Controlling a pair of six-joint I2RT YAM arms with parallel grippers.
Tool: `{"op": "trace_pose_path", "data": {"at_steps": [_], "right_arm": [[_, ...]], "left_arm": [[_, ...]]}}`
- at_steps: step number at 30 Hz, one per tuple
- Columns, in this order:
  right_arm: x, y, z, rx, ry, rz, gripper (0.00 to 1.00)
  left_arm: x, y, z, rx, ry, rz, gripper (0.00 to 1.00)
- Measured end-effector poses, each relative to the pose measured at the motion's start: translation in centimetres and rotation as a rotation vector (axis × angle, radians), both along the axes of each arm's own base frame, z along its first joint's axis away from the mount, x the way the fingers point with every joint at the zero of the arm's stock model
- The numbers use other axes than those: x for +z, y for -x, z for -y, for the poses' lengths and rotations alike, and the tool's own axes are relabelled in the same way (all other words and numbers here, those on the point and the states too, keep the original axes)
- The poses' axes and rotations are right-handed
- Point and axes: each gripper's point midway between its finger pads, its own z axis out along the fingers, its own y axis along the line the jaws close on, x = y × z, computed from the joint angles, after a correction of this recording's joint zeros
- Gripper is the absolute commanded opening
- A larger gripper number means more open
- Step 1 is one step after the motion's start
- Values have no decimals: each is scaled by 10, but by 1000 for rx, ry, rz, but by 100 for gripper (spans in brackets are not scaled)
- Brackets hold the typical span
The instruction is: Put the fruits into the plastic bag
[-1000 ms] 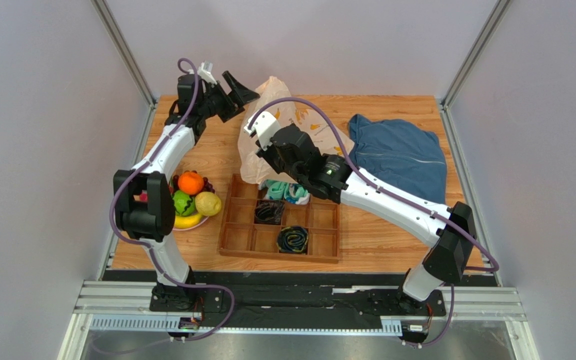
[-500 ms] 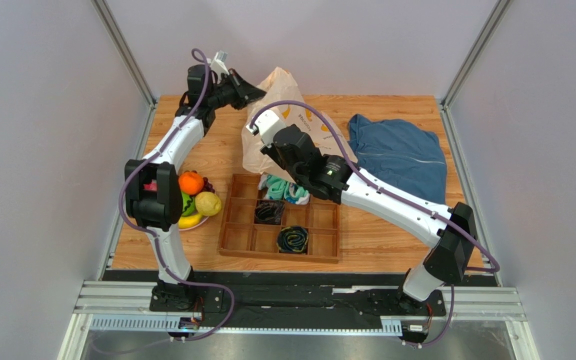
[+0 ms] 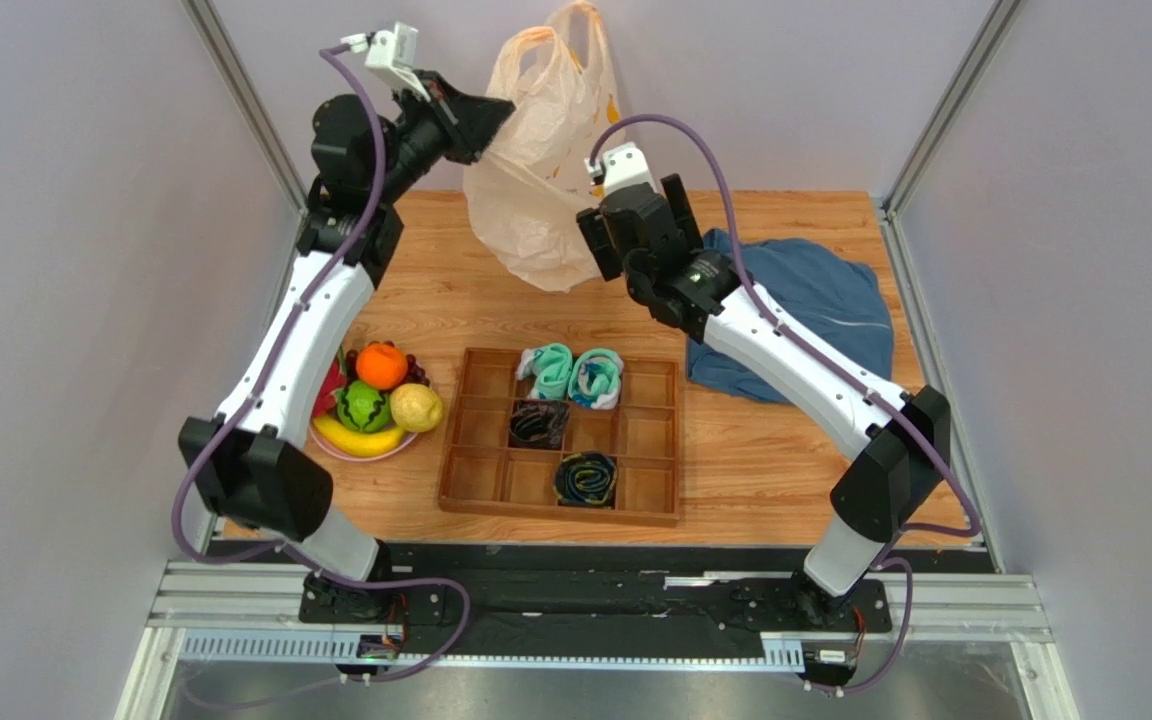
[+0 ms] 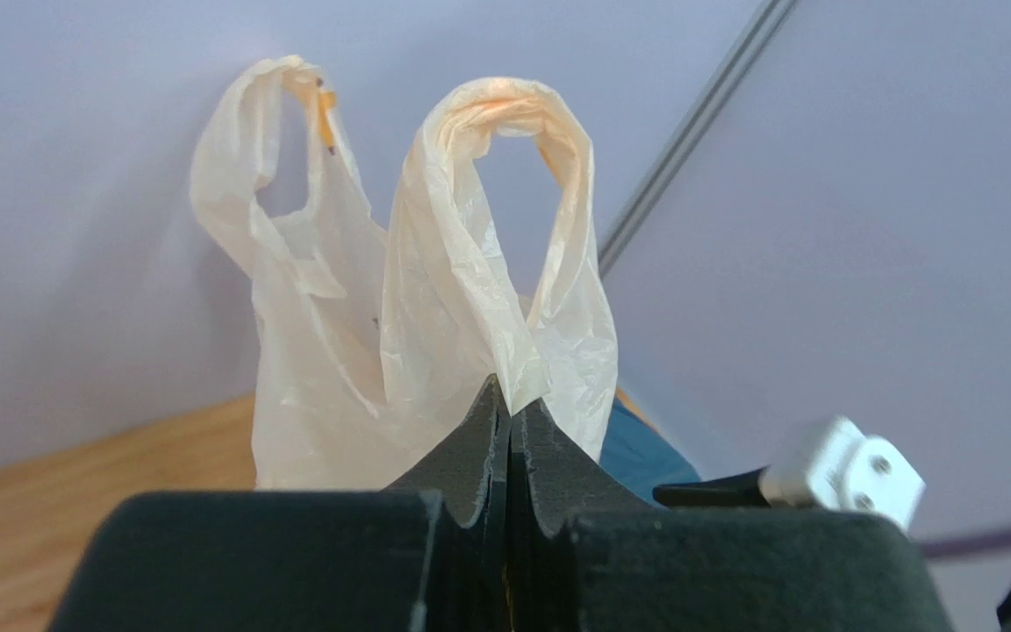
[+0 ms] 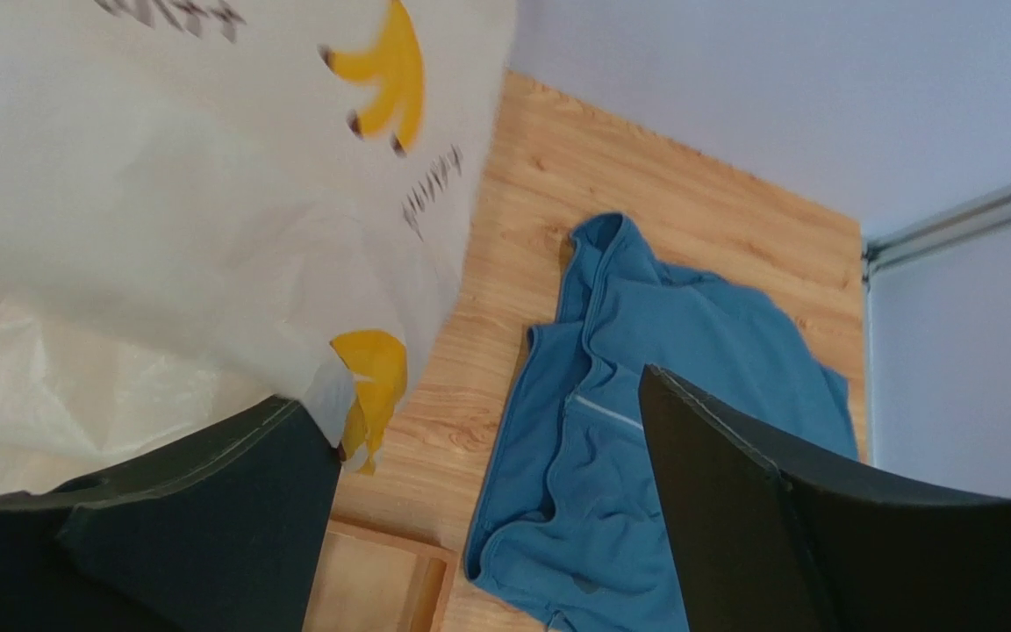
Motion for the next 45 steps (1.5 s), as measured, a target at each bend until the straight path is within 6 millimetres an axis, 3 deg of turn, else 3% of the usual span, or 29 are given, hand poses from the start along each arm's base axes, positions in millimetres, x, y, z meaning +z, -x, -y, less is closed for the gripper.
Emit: {"op": "trace_pose_path", "data": {"at_steps": [2, 4, 7, 12, 16, 24, 31, 39, 45], "right_arm": [[-10, -5, 11, -32, -42, -39, 87], [-21, -5, 19, -51, -80, -74, 88], [-44, 7, 27, -47, -141, -149, 93], [-58, 28, 23, 30, -323, -258, 96], [-53, 37, 21, 68, -444, -287, 96], [-3, 49, -6, 117, -741, -289, 91], [40, 38, -35, 135, -958, -305, 88], [37, 27, -64, 124, -1105, -411, 82], [20, 20, -78, 84, -1155, -494, 77]], "left_arm": [[7, 23, 11, 32, -67, 82, 0], [0, 40, 24, 51, -116, 120, 0], [-37, 55, 42, 69, -201, 104, 0], [-126, 37, 45, 145, -345, -48, 0], [-173, 23, 43, 190, -427, -152, 0], [-180, 27, 48, 198, -449, -157, 0], [-189, 52, 51, 164, -426, -178, 0], [-193, 90, 68, 85, -409, -167, 0], [-198, 105, 78, 45, -417, -164, 0]]}}
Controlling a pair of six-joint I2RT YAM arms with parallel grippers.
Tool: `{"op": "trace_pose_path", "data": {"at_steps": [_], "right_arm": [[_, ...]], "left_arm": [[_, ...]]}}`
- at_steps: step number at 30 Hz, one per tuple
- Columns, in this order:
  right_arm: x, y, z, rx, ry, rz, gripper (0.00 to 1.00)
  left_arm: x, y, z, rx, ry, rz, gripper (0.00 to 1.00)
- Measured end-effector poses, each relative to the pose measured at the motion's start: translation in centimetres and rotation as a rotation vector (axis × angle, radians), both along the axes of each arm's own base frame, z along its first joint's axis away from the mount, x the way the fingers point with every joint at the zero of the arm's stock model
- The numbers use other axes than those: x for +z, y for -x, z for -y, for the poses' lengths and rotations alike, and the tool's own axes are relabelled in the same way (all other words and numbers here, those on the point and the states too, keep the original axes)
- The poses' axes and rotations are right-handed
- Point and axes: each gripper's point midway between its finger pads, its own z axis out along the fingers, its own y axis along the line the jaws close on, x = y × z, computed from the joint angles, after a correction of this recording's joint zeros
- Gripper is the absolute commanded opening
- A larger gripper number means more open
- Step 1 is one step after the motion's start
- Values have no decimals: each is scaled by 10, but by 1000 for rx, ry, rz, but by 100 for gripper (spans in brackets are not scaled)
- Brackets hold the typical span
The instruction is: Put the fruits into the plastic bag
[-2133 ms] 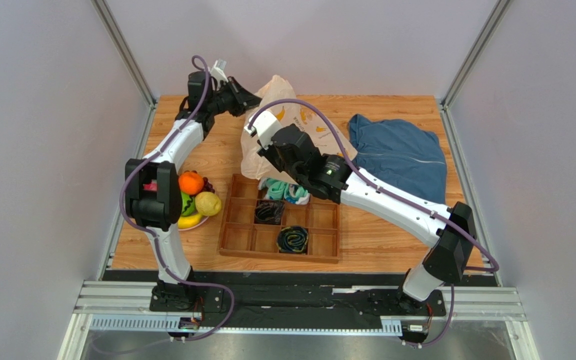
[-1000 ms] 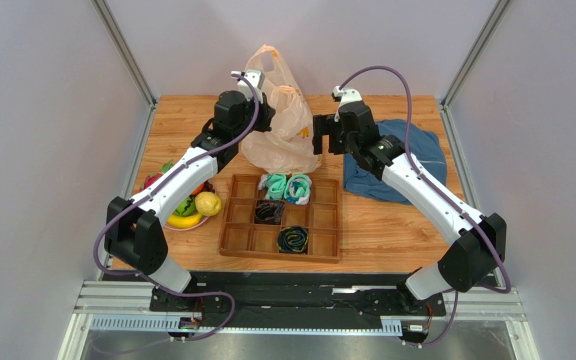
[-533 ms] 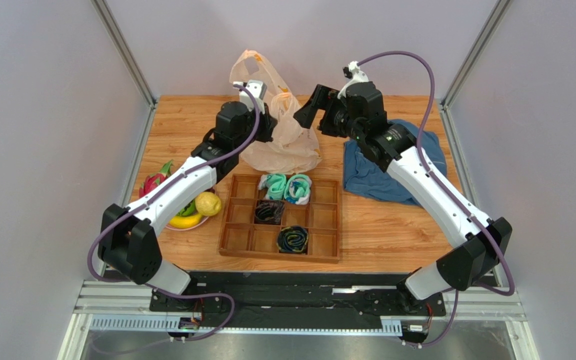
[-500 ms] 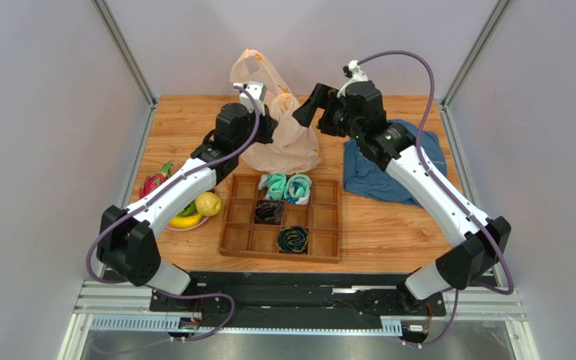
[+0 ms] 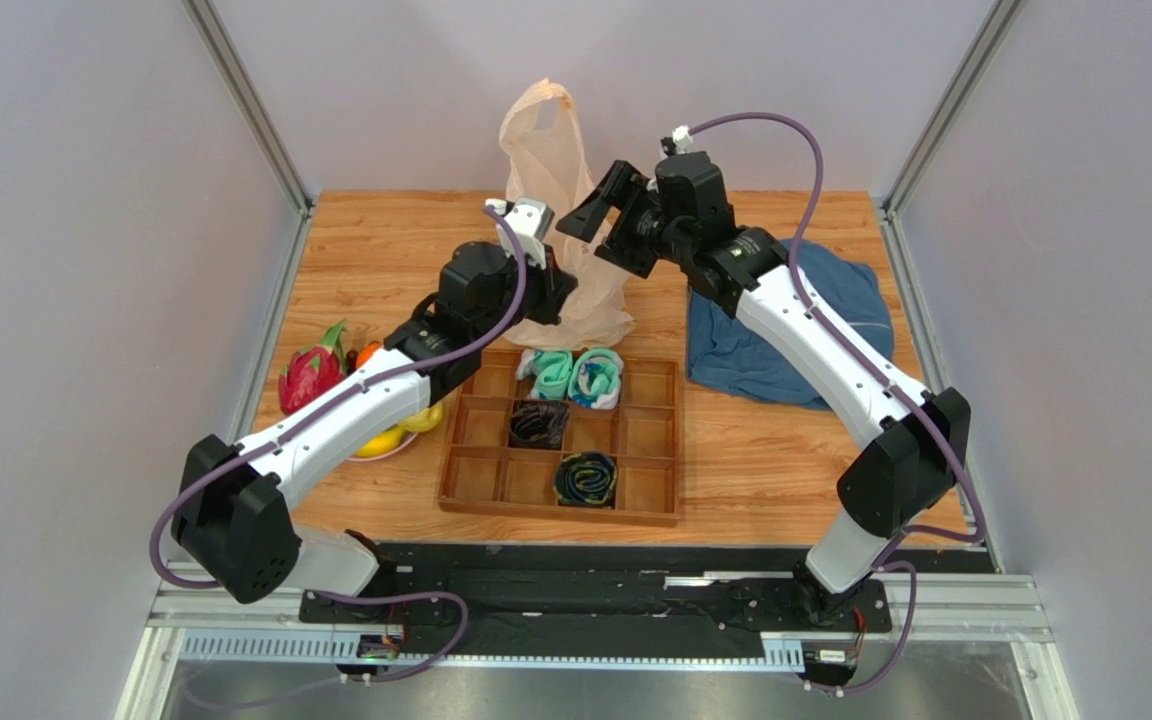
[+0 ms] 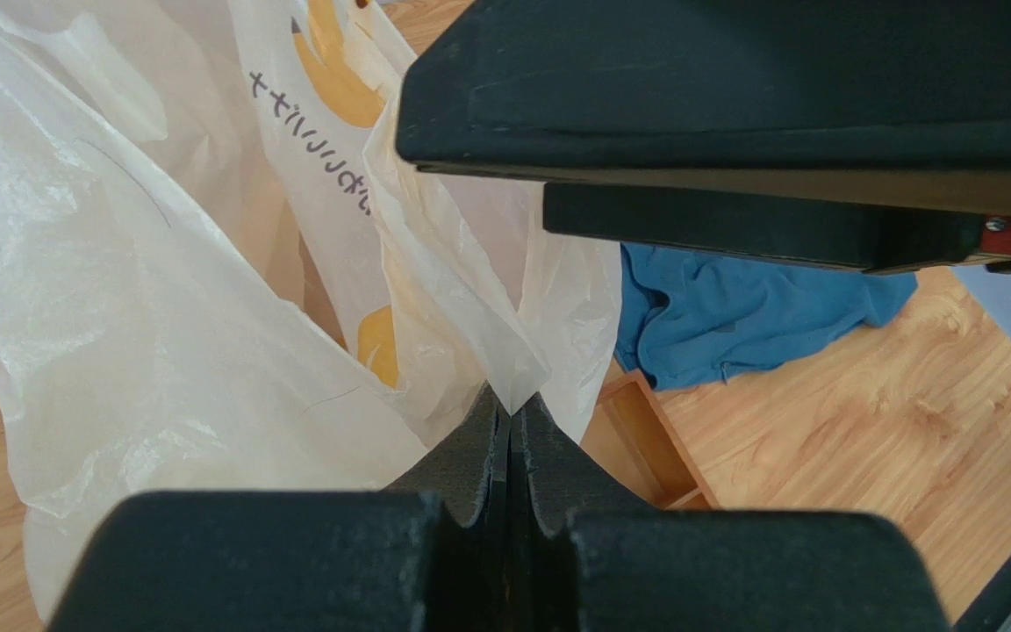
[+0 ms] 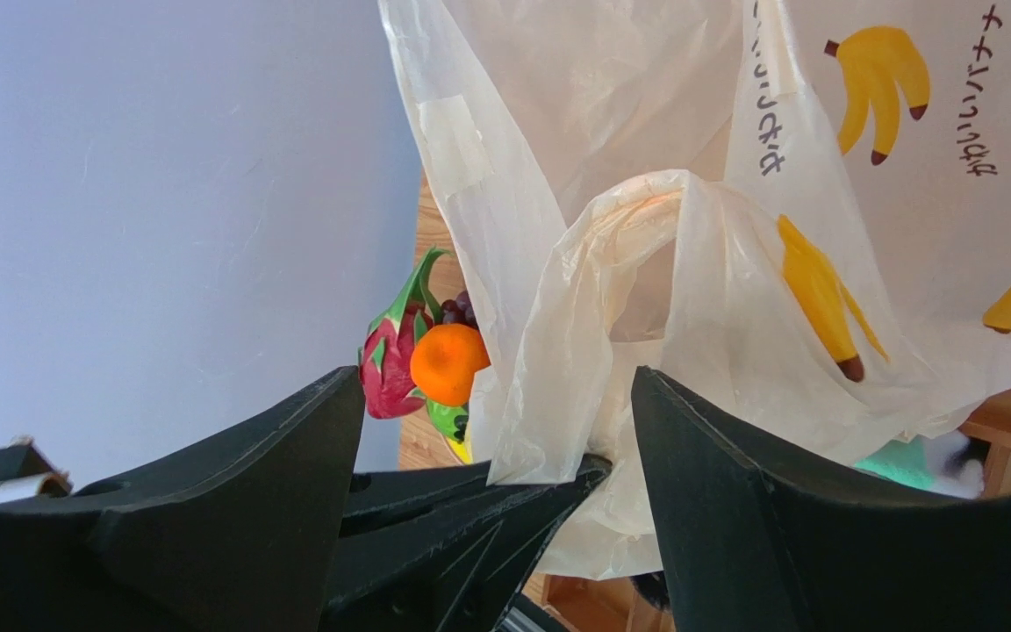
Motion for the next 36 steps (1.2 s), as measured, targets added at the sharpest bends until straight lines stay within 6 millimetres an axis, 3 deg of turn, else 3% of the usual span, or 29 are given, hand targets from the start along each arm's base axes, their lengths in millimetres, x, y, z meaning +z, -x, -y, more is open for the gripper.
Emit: {"op": "trace_pose_path", "data": {"at_steps": [7, 12, 14, 15, 17, 18, 19, 20, 21, 22, 23, 27, 31, 36], "right_arm": [[-16, -1, -3, -19, -10, -76, 74], [-41, -4, -4, -32, 20, -149, 73], [-52, -6, -5, -35, 32, -177, 66], [-58, -6, -6, -36, 39, -191, 53], [-67, -8, -7, -37, 49, -207, 39], [-69, -9, -8, -37, 53, -211, 23], [-72, -11, -7, -39, 56, -218, 17], [-73, -13, -6, -40, 58, -218, 13], [-73, -14, -6, -35, 60, -213, 3], [-71, -16, -5, -36, 58, -208, 0], [-68, -19, -3, -36, 60, -197, 0], [-37, -36, 3, -17, 53, -84, 0], [19, -52, 2, 55, 68, 138, 0], [71, -46, -7, 196, 109, 384, 0]], "left_arm": [[-2, 8, 8, -28, -18, 10, 0], [-3, 16, 17, -61, -42, 29, 0], [-3, 19, 20, -74, -51, 35, 0], [-4, 21, 21, -79, -55, 36, 0], [-6, 23, 24, -89, -62, 37, 1], [-7, 24, 24, -92, -65, 36, 9], [-9, 25, 24, -94, -69, 35, 19], [-9, 25, 24, -94, -76, 35, 44], [-10, 25, 22, -86, -83, 37, 55], [-10, 25, 20, -81, -96, 40, 64], [-10, 25, 17, -73, -105, 42, 74], [10, 26, -1, -9, -122, 73, 84], [60, 30, -29, 87, -87, 149, 88], [120, 31, -76, 203, 23, 207, 89]]}}
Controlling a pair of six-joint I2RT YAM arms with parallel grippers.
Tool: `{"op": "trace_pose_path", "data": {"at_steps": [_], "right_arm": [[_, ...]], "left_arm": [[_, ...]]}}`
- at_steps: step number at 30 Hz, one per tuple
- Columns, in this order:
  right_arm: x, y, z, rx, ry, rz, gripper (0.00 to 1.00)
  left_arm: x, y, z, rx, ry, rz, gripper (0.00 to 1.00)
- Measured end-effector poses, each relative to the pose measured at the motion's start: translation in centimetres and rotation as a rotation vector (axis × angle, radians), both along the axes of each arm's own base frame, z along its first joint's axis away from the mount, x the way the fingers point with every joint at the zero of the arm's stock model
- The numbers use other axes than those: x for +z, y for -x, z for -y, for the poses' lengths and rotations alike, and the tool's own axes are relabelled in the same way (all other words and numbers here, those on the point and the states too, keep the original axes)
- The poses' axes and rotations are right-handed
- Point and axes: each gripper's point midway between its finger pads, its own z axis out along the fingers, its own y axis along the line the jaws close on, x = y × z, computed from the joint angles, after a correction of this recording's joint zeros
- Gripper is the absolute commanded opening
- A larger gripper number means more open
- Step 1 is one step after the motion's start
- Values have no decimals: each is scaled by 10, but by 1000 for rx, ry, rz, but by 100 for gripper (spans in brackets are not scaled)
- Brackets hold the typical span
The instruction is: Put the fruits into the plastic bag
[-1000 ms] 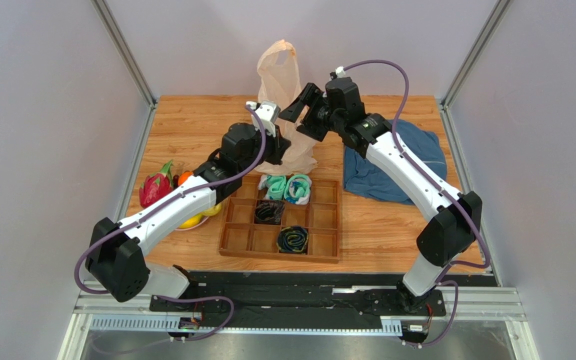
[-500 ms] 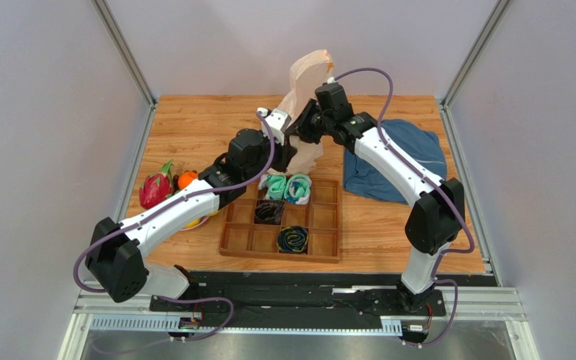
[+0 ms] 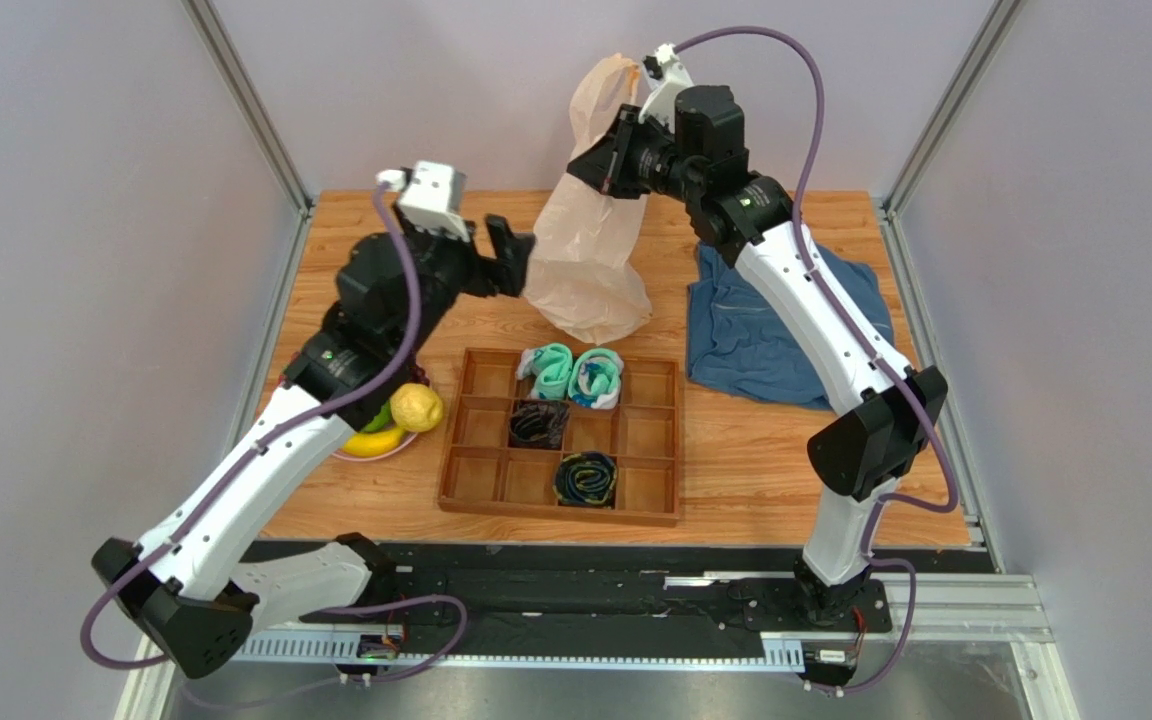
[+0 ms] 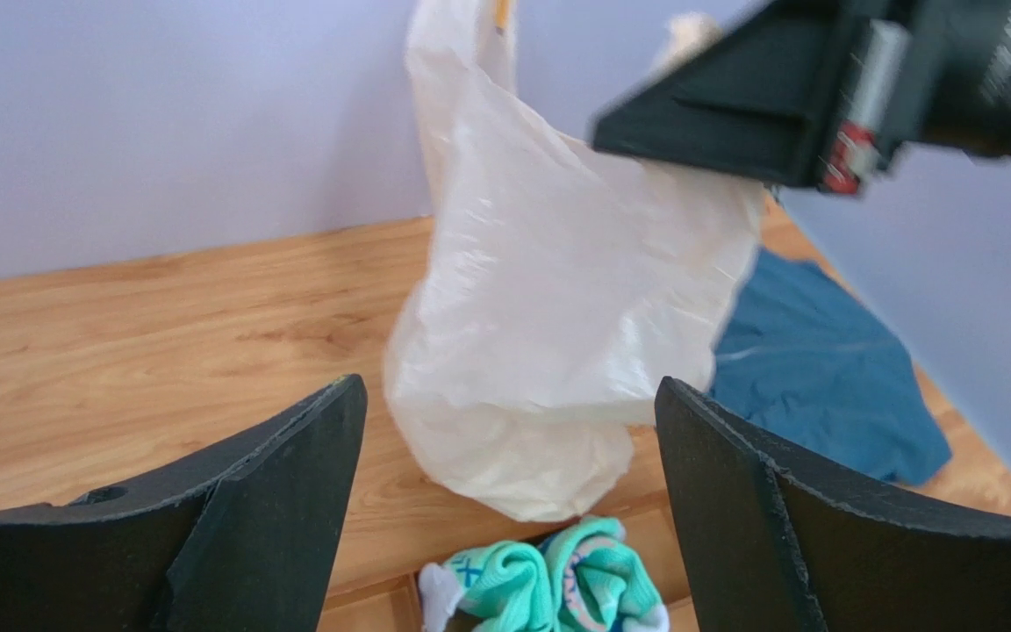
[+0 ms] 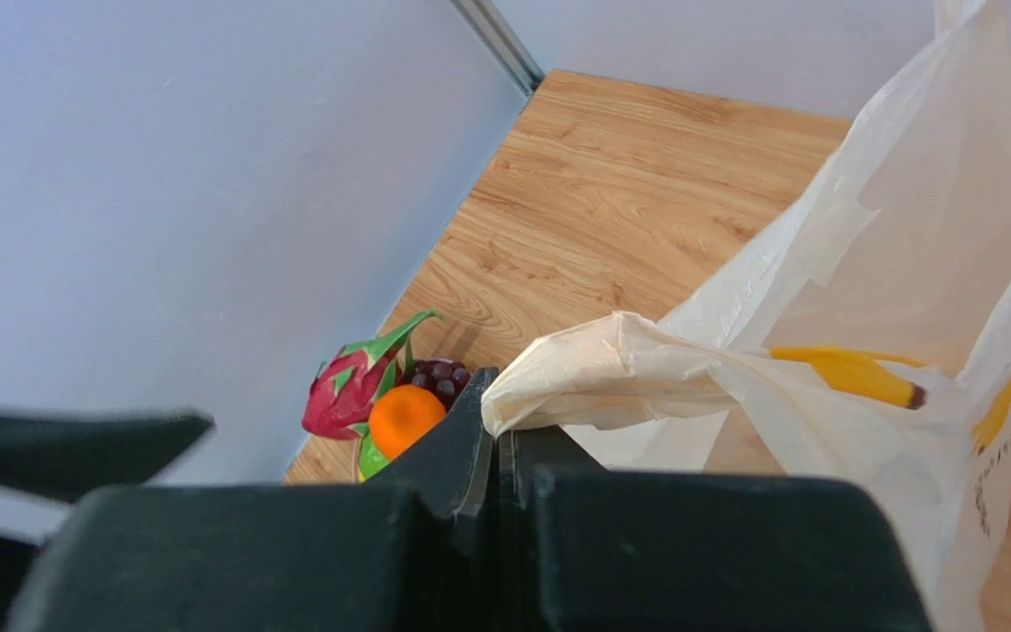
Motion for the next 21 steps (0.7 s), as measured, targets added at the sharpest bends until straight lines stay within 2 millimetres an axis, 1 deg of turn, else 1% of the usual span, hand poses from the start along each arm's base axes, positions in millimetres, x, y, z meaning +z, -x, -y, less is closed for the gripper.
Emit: {"op": "trace_pose_path", "data": {"at_steps": [2, 4, 5, 7, 8, 10, 12, 15, 16, 17, 19, 21], "right_arm": [[6, 6, -4, 62, 30, 61, 0], [5, 13, -8, 125, 59, 98, 0], [2, 18, -10, 161, 75, 106, 0], [-4, 25, -13, 214, 93, 111, 0], [-9, 29, -14, 239, 99, 111, 0], [-27, 41, -15, 282, 120, 84, 0], [-55, 56, -13, 316, 146, 31, 0], [-81, 74, -12, 352, 174, -31, 0], [-89, 82, -12, 366, 184, -48, 0], [-94, 89, -12, 377, 190, -61, 0], [-96, 99, -12, 394, 197, -67, 0], [-94, 107, -12, 404, 198, -61, 0]], "left_arm": [[14, -7, -24, 55, 47, -3, 90], [21, -15, -42, 92, 81, -23, 90], [23, -21, -47, 99, 97, -41, 90], [22, -30, -51, 101, 117, -72, 90], [18, -36, -48, 90, 128, -97, 91], [10, -48, -43, 74, 146, -142, 94], [-3, -61, -35, 53, 158, -198, 95], [-19, -82, -21, 29, 171, -272, 96], [-23, -92, -15, 18, 176, -294, 96], [-28, -100, -9, 11, 181, -313, 96], [-36, -113, -1, -2, 190, -340, 97], [-45, -119, 5, -14, 199, -364, 97]]}}
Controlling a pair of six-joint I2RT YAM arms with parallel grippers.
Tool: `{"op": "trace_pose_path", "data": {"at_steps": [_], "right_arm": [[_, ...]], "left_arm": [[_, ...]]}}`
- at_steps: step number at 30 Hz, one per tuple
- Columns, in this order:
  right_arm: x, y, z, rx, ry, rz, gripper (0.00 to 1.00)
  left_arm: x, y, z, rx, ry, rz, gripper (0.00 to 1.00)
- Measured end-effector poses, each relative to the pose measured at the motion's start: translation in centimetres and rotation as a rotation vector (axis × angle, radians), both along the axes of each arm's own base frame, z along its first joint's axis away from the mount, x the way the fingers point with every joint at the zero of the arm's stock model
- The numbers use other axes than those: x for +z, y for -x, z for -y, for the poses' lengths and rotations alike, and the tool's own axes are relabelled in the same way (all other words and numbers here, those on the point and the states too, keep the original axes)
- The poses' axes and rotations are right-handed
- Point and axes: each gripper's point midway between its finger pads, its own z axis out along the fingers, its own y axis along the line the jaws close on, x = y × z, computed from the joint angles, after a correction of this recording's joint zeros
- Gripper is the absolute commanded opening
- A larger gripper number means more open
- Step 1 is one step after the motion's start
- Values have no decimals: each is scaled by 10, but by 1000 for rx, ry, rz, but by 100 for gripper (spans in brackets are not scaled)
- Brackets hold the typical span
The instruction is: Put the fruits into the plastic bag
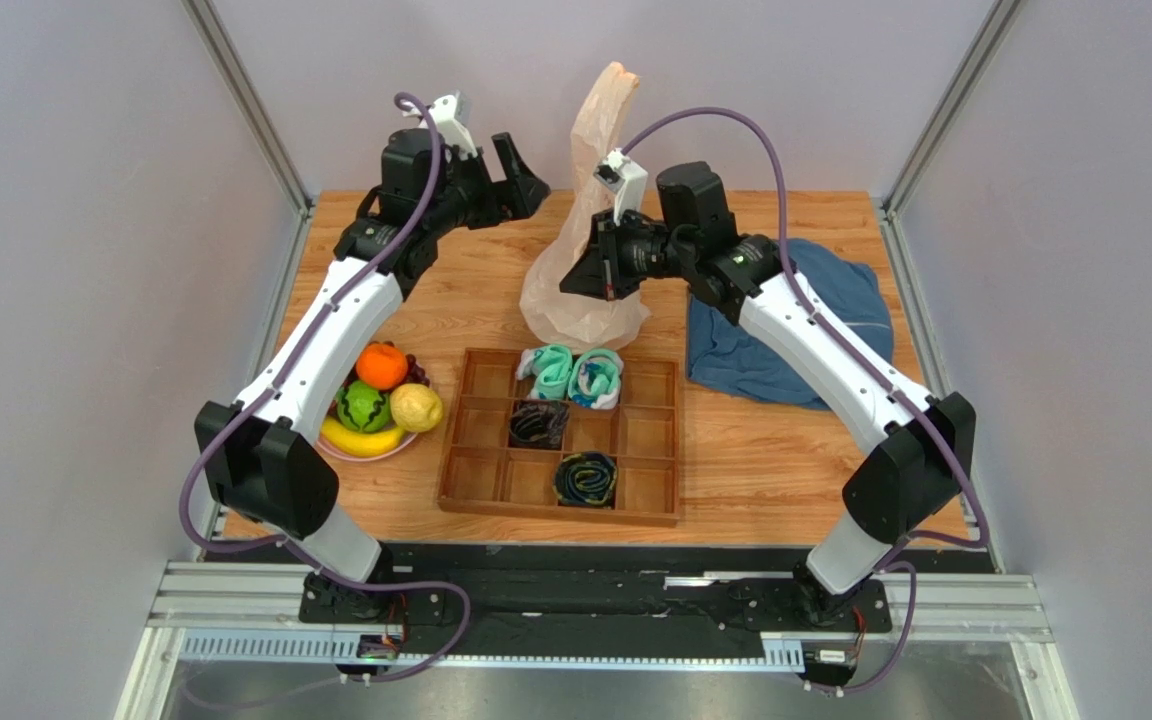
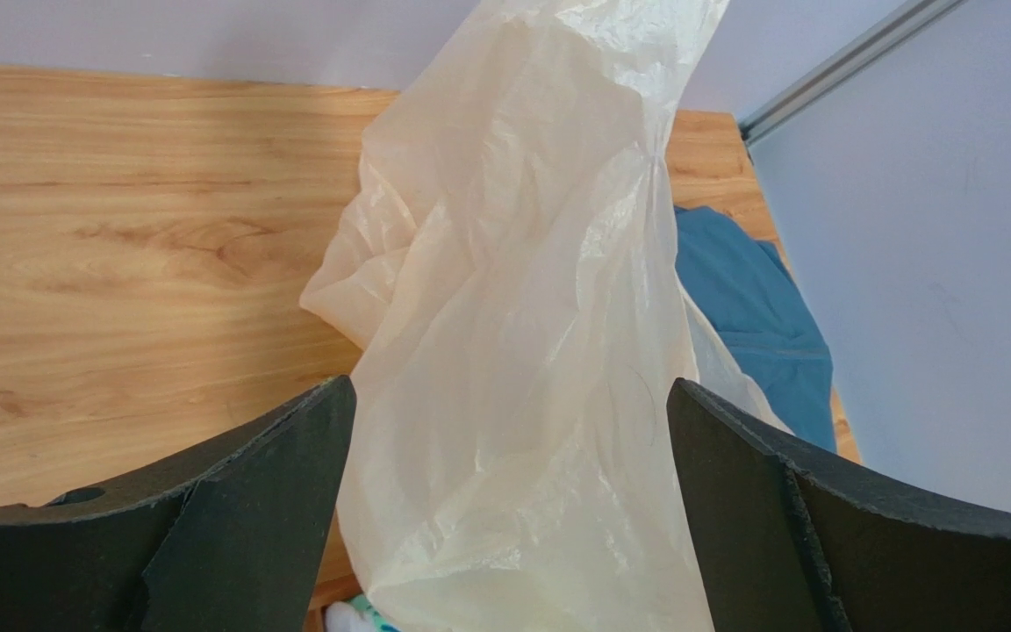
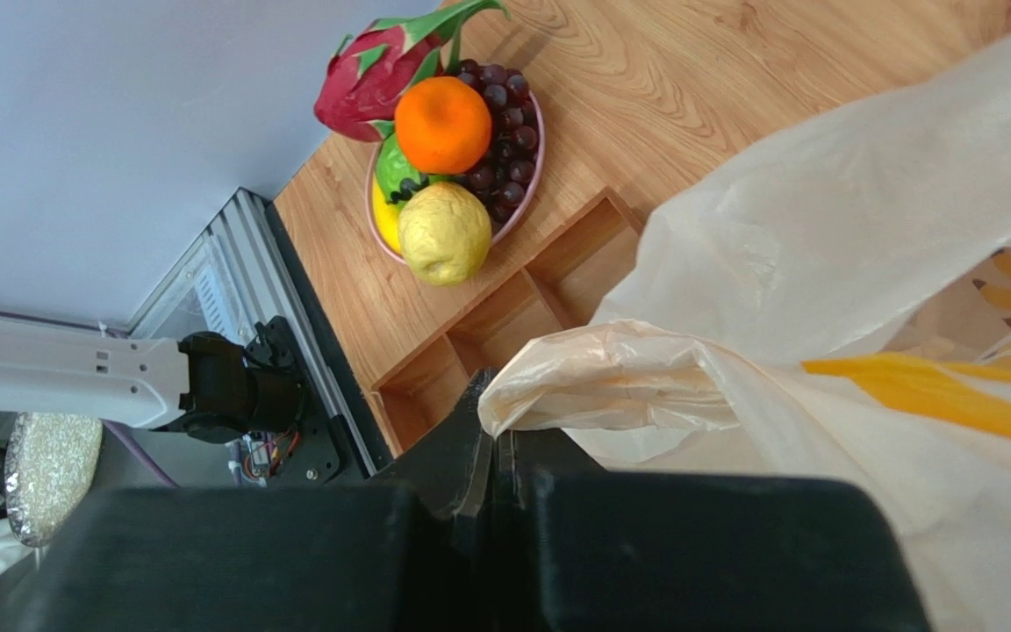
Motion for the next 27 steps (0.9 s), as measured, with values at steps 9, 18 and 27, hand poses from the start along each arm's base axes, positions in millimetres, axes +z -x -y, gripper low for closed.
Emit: {"op": "trace_pose_path", "data": {"at_steps": [9, 18, 27], "right_arm": [[17, 16, -3, 28, -19, 40, 0], [14, 27, -13, 55, -17, 28, 0], [9, 31, -19, 65, -10, 14, 0]], "left_arm": [[28, -13, 18, -63, 79, 99, 98], [-22, -30, 69, -191, 89, 8, 99], [-39, -13, 118, -343, 116, -41, 91]]}}
